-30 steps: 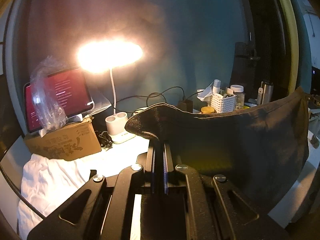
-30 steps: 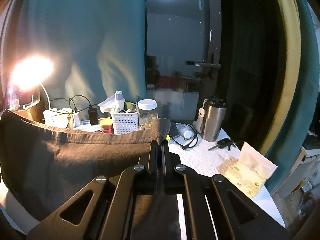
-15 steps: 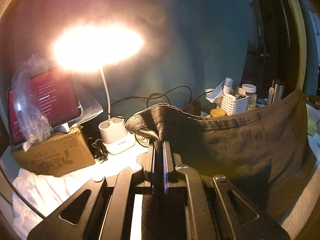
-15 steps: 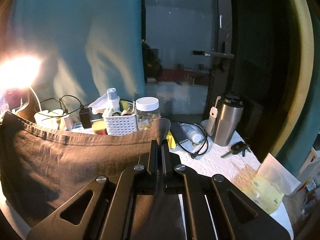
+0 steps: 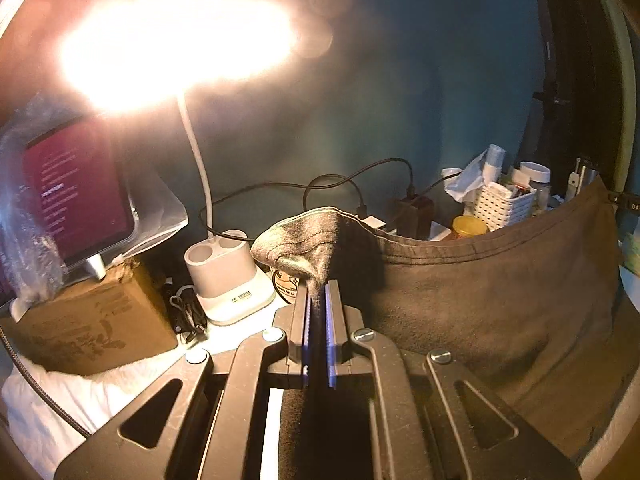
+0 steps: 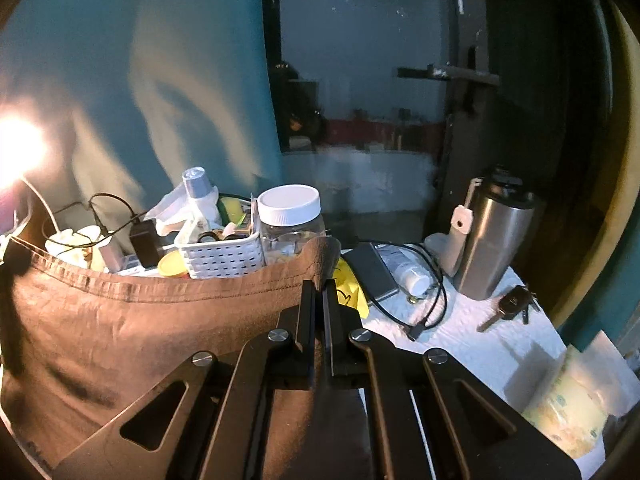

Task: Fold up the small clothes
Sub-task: 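Lift the hem with both grippers and fold it toward the collar, then lower the hem onto the shirt and open both grippers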

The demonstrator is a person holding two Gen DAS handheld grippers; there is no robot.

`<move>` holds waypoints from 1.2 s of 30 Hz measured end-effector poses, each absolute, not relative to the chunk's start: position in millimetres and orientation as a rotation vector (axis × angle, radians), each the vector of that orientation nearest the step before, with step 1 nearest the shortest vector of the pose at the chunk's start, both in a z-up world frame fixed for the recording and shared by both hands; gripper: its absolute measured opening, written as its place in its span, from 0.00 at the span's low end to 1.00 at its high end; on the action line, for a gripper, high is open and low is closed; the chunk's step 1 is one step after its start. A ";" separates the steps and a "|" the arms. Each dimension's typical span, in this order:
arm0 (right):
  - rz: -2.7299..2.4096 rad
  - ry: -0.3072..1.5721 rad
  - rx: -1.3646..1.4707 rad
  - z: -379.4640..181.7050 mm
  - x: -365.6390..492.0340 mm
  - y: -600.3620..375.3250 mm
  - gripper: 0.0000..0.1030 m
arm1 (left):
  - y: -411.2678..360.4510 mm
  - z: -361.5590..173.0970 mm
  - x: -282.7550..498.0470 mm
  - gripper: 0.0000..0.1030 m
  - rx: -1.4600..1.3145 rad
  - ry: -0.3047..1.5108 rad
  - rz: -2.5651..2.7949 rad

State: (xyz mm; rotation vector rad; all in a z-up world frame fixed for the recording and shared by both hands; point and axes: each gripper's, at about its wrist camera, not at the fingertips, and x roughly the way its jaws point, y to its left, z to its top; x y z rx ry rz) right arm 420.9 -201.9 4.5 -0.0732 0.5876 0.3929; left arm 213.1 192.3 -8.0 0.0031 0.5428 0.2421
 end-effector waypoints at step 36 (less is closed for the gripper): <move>0.280 0.725 -0.129 -39.5 444.9 -188.5 0.44 | 230.2 -67.9 211.3 0.45 -0.128 0.694 0.370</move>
